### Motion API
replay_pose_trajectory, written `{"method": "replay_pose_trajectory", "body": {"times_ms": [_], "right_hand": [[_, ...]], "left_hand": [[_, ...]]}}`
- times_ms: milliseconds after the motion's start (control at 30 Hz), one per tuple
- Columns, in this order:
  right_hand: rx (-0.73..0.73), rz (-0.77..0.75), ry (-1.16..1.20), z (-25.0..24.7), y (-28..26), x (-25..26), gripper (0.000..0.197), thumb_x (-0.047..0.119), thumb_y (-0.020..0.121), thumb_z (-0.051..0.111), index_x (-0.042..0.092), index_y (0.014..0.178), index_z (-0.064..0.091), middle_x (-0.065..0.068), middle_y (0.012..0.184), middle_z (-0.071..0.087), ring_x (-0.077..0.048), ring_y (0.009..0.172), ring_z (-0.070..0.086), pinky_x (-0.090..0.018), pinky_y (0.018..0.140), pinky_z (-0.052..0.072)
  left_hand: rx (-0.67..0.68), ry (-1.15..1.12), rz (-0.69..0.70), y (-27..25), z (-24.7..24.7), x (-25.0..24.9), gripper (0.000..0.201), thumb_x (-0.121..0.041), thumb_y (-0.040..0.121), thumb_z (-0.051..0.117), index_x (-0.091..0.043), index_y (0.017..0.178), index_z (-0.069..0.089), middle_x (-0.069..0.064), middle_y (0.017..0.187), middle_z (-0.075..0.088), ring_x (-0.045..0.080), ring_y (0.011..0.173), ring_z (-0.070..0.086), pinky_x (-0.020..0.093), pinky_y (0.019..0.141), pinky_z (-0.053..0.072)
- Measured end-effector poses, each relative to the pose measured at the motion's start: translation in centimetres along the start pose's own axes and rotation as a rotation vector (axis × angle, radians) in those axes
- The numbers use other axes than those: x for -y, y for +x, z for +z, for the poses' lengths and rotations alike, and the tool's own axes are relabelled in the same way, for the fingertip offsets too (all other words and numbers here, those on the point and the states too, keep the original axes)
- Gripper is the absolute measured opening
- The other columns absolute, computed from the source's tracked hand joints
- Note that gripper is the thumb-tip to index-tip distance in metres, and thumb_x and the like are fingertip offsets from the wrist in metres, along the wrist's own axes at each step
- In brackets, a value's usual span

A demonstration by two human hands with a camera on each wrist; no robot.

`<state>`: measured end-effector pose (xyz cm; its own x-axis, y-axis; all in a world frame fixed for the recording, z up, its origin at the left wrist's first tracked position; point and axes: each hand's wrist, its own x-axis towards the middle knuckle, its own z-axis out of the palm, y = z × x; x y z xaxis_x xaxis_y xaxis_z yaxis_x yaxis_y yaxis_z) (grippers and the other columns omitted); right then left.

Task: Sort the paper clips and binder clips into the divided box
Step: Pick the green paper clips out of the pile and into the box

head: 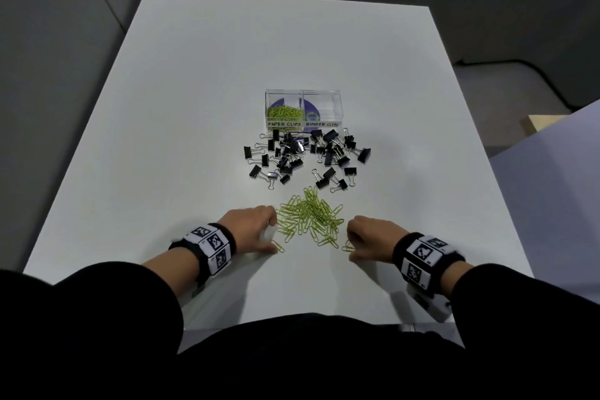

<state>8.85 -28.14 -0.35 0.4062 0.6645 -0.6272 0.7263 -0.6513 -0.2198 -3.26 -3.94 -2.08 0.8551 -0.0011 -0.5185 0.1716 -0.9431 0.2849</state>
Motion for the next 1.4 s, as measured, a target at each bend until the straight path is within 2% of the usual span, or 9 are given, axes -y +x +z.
{"method": "replay_pose_trajectory", "body": {"times_ms": [133, 267, 367, 467, 567, 733, 933, 1133, 1400], "right_hand": [[-0.055, 0.003, 0.071, -0.4, 1.7, 1.1, 0.018, 0.027, 0.09, 0.055, 0.01, 0.093, 0.05, -0.009, 0.1, 0.054, -0.018, 0.081, 0.044, -0.028, 0.071, 0.037], [-0.119, -0.016, 0.106, -1.5, 3.0, 2.3, 0.023, 0.024, 0.09, 0.056, 0.006, 0.105, 0.053, -0.012, 0.112, 0.056, -0.023, 0.092, 0.054, -0.033, 0.081, 0.046], [-0.241, 0.017, 0.162, -1.9, 3.0, 1.8, 0.061, 0.043, 0.076, 0.069, 0.012, 0.123, 0.045, -0.006, 0.125, 0.044, -0.023, 0.109, 0.049, -0.035, 0.086, 0.048], [-0.196, 0.086, 0.126, -1.5, 2.6, 1.3, 0.09, 0.054, 0.065, 0.074, 0.014, 0.134, 0.032, -0.008, 0.132, 0.035, -0.025, 0.117, 0.042, -0.038, 0.089, 0.047], [-0.194, 0.09, 0.075, -0.6, 3.1, 1.9, 0.084, 0.052, 0.063, 0.075, 0.012, 0.126, 0.036, -0.009, 0.128, 0.036, -0.026, 0.112, 0.041, -0.037, 0.085, 0.048], [-0.224, 0.087, 0.17, -0.4, 4.3, 3.2, 0.074, 0.041, 0.069, 0.076, 0.01, 0.125, 0.039, -0.011, 0.125, 0.038, -0.028, 0.11, 0.044, -0.039, 0.086, 0.048], [-0.211, 0.051, 0.167, -0.8, 4.7, 3.6, 0.065, 0.037, 0.077, 0.07, 0.012, 0.128, 0.039, -0.01, 0.124, 0.039, -0.029, 0.108, 0.048, -0.04, 0.085, 0.049], [-0.233, 0.068, 0.073, -1.5, 4.9, 3.6, 0.077, 0.042, 0.073, 0.072, 0.015, 0.134, 0.033, -0.009, 0.131, 0.038, -0.027, 0.118, 0.041, -0.041, 0.087, 0.049], [-0.229, 0.013, 0.04, -1.6, 5.5, 4.1, 0.044, 0.03, 0.085, 0.062, 0.011, 0.12, 0.044, -0.011, 0.122, 0.045, -0.03, 0.111, 0.047, -0.043, 0.087, 0.051]], "left_hand": [[-0.059, -0.052, 0.015, 1.1, 0.2, -1.5, 0.042, -0.051, 0.083, 0.058, -0.02, 0.108, 0.046, -0.002, 0.11, 0.057, 0.015, 0.085, 0.049, 0.027, 0.074, 0.038], [-0.102, -0.13, -0.007, 2.3, -0.4, -2.2, 0.038, -0.046, 0.085, 0.058, -0.019, 0.108, 0.045, 0.001, 0.108, 0.06, 0.015, 0.082, 0.052, 0.026, 0.073, 0.041], [-0.081, -0.151, -0.02, 2.7, -1.1, -1.7, 0.06, -0.053, 0.077, 0.065, -0.02, 0.12, 0.04, 0.002, 0.122, 0.054, 0.017, 0.091, 0.057, 0.028, 0.076, 0.046], [-0.06, -0.132, -0.057, 2.8, -1.0, -1.5, 0.087, -0.058, 0.069, 0.069, -0.021, 0.137, 0.028, 0.003, 0.136, 0.041, 0.023, 0.111, 0.054, 0.035, 0.089, 0.047], [-0.102, -0.16, -0.058, 3.2, -0.7, -2.1, 0.085, -0.056, 0.069, 0.07, -0.02, 0.135, 0.03, 0.003, 0.131, 0.042, 0.021, 0.108, 0.054, 0.034, 0.086, 0.048], [-0.131, -0.195, -0.041, 3.9, -0.9, -2.7, 0.053, -0.047, 0.081, 0.063, -0.018, 0.12, 0.041, 0.002, 0.124, 0.045, 0.019, 0.1, 0.054, 0.033, 0.086, 0.048], [-0.094, -0.174, -0.033, 4.0, -1.2, -2.8, 0.033, -0.037, 0.089, 0.054, -0.015, 0.112, 0.047, 0.003, 0.119, 0.043, 0.013, 0.088, 0.047, 0.026, 0.074, 0.038], [-0.099, -0.236, -0.022, 3.4, -1.5, -2.6, 0.053, -0.034, 0.084, 0.063, -0.016, 0.128, 0.04, 0.004, 0.126, 0.039, 0.023, 0.102, 0.055, 0.027, 0.078, 0.041], [-0.01, -0.055, 0.03, 4.2, -1.8, -2.4, 0.032, -0.028, 0.094, 0.047, -0.012, 0.121, 0.045, 0.009, 0.125, 0.043, 0.025, 0.108, 0.051, 0.035, 0.088, 0.042]]}}
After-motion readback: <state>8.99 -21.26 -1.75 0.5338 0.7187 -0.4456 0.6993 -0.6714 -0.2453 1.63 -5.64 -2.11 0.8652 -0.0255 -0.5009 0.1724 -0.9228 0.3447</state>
